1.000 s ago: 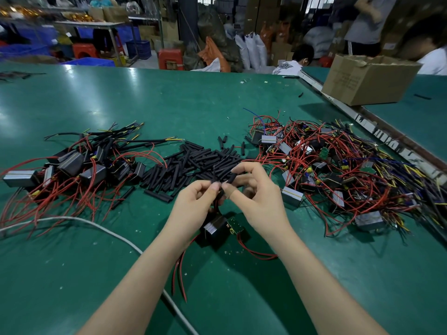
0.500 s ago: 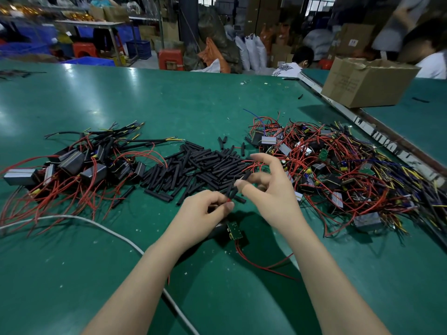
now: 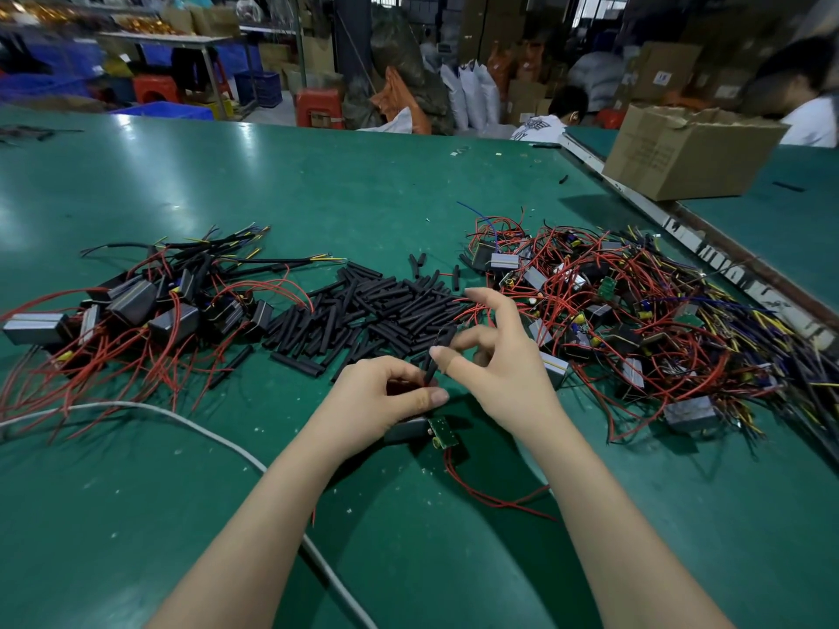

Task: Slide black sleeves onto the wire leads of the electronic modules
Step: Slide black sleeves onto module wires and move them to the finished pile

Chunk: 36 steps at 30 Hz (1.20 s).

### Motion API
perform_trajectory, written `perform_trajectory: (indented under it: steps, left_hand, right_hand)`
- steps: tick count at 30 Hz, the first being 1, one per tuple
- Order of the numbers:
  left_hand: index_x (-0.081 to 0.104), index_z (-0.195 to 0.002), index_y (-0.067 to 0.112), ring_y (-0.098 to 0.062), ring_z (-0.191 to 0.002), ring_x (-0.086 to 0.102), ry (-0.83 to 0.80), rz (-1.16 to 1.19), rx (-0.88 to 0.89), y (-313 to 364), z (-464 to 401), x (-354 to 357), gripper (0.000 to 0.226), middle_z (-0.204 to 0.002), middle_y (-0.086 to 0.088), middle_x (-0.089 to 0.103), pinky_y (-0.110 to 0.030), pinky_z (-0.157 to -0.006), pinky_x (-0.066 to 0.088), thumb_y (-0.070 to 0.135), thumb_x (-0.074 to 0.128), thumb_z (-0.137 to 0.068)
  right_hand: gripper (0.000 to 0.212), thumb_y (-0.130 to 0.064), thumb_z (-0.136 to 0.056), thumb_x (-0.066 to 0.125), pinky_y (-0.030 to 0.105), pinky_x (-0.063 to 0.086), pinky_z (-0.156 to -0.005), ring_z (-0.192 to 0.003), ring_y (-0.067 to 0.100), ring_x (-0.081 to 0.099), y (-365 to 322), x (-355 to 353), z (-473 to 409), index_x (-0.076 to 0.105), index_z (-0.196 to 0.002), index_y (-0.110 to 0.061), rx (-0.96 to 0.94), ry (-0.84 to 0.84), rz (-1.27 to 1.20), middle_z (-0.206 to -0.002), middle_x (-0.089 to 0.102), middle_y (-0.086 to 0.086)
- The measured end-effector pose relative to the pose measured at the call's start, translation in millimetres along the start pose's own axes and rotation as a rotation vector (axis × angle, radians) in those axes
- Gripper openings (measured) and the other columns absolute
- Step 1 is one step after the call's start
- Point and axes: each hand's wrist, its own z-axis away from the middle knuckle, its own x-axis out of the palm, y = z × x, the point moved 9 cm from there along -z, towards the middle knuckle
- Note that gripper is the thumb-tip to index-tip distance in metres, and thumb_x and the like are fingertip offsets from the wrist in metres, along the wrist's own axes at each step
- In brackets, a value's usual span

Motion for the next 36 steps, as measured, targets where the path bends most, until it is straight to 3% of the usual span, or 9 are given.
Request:
perform_trajectory:
  steps: [4, 8, 10, 13, 16, 21, 25, 30, 36]
  left_hand:
    - [0.066, -0.077, 0.028, -0.008, -0.063, 0.048, 0.031, -0.070, 0.004, -0.1, -0.6, -0.2, 0.035, -0.077, -0.012, 0.065, -0.028, -0.062, 0.039, 0.061, 0.064, -0.066]
    - [0.067, -0.077, 0.035, -0.008, -0.060, 0.049, 0.039, -0.057, 0.006, 1.2, 0.7, 0.4, 0.022, -0.075, -0.009, 0.065, -0.027, -0.060, 0.039, 0.056, 0.065, -0.071]
    - [0.068, -0.072, 0.035, -0.014, -0.065, 0.057, 0.053, -0.063, 0.009, 1.1, 1.3, -0.7, 0.012, -0.076, -0.005, 0.067, -0.029, -0.066, 0.045, 0.045, 0.069, -0.080]
    - [0.066, -0.069, 0.017, -0.017, -0.063, 0.052, 0.056, -0.137, 0.024, 0.6, 0.2, -0.5, 0.026, -0.072, -0.010, 0.063, -0.033, -0.064, 0.042, 0.038, 0.066, -0.085]
    - [0.057, -0.066, 0.007, -0.010, -0.057, 0.039, 0.063, -0.142, 0.032, 2.3, 1.2, -1.6, 0.038, -0.069, -0.016, 0.055, -0.031, -0.057, 0.032, 0.039, 0.066, -0.085]
    - [0.058, -0.063, 0.008, -0.013, -0.066, 0.050, 0.055, -0.141, 0.054, 8.3, 3.0, 1.6, 0.037, -0.073, -0.008, 0.057, -0.032, -0.069, 0.040, 0.036, 0.067, -0.085]
    - [0.067, -0.067, 0.016, -0.001, -0.072, 0.054, 0.069, -0.022, 0.071, 14.9, 3.7, 0.7, 0.023, -0.078, 0.009, 0.062, -0.016, -0.069, 0.040, 0.031, 0.069, -0.084]
    - [0.066, -0.072, 0.012, 0.006, -0.069, 0.052, 0.114, -0.012, 0.166, 25.9, 7.8, -0.5, 0.017, -0.088, 0.009, 0.061, -0.011, -0.062, 0.039, 0.021, 0.068, -0.086]
    - [0.070, -0.082, 0.007, -0.003, -0.086, 0.058, 0.171, -0.095, 0.246, 33.2, 10.2, -3.5, 0.014, -0.093, 0.004, 0.064, -0.024, -0.074, 0.047, 0.020, 0.067, -0.087]
  right_hand:
    - [0.062, -0.024, -0.077, 0.078, 0.016, 0.038, -0.061, -0.055, 0.000, 0.047, 5.0, 4.5, 0.3, 0.039, -0.123, -0.039, 0.056, -0.059, -0.065, -0.069, 0.064, -0.019]
    - [0.060, -0.017, -0.077, 0.079, 0.010, 0.037, -0.059, -0.054, -0.002, 0.048, 10.6, 7.8, 1.2, 0.045, -0.123, -0.031, 0.140, -0.106, -0.177, -0.071, 0.064, -0.010]
    - [0.050, -0.014, -0.078, 0.078, 0.008, 0.038, -0.059, -0.055, -0.006, 0.050, 11.1, 14.6, 3.7, 0.051, -0.118, -0.027, 0.166, -0.190, -0.171, -0.072, 0.066, -0.009]
    - [0.022, -0.022, -0.085, 0.072, 0.015, 0.044, -0.066, -0.066, -0.001, 0.055, 9.3, 22.4, 5.5, 0.062, -0.105, -0.022, 0.174, -0.275, -0.198, -0.073, 0.066, -0.008]
    - [0.022, -0.043, -0.087, 0.058, 0.018, 0.039, -0.061, -0.063, 0.005, 0.048, 5.6, 16.2, 3.9, 0.070, -0.088, -0.025, 0.140, -0.214, -0.198, -0.069, 0.057, -0.004]
    - [0.014, -0.023, -0.091, 0.063, 0.016, 0.043, -0.071, -0.070, -0.001, 0.055, 3.5, -4.7, 0.5, 0.075, -0.083, -0.023, 0.092, 0.017, -0.198, -0.078, 0.066, -0.013]
    - [0.018, -0.017, -0.092, 0.062, 0.016, 0.045, -0.081, -0.086, 0.001, 0.062, -5.8, -20.3, 1.0, 0.073, -0.079, -0.020, 0.026, 0.191, -0.154, -0.085, 0.068, -0.010]
    - [0.020, -0.020, -0.094, 0.059, 0.006, 0.044, -0.072, -0.083, -0.012, 0.060, 5.2, -11.1, 1.0, 0.072, -0.080, -0.026, 0.200, 0.084, -0.357, -0.087, 0.071, -0.016]
    - [0.027, -0.029, -0.093, 0.058, 0.027, 0.040, -0.076, -0.077, -0.013, 0.058, 15.1, -1.5, 4.7, 0.074, -0.073, -0.034, 0.335, 0.064, -0.474, -0.083, 0.069, -0.022]
